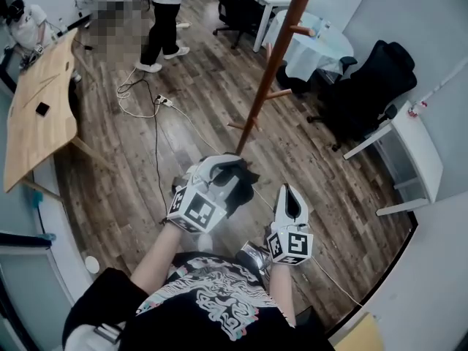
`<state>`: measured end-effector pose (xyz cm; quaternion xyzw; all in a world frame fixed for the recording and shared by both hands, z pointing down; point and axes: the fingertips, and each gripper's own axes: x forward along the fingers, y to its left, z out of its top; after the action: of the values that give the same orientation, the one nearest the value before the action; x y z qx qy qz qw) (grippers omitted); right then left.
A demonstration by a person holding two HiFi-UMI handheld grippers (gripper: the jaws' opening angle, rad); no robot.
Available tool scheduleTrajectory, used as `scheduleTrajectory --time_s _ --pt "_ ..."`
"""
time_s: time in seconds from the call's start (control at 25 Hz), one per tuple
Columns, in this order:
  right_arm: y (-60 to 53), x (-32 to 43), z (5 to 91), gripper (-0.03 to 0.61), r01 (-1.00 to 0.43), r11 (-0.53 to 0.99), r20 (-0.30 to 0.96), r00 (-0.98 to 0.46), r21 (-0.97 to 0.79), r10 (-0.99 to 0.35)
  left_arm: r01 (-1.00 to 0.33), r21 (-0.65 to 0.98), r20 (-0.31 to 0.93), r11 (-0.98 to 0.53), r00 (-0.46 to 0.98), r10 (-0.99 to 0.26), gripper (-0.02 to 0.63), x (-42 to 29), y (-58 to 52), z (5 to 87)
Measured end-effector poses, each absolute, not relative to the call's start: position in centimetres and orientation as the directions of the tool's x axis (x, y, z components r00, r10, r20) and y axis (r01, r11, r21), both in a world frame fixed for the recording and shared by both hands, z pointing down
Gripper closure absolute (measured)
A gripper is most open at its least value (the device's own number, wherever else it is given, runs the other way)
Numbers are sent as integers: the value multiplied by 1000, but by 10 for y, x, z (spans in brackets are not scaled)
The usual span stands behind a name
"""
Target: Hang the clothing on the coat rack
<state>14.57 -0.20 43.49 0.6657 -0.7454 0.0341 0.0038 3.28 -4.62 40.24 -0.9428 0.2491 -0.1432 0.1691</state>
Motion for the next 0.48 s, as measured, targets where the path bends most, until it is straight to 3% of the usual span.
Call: scheduleTrajectory --time_s 0.48 --pt "-9 136 443 578 -996 92 78 -92 -11 -993 -402 -376 187 -835 850 -493 595 27 -70 407"
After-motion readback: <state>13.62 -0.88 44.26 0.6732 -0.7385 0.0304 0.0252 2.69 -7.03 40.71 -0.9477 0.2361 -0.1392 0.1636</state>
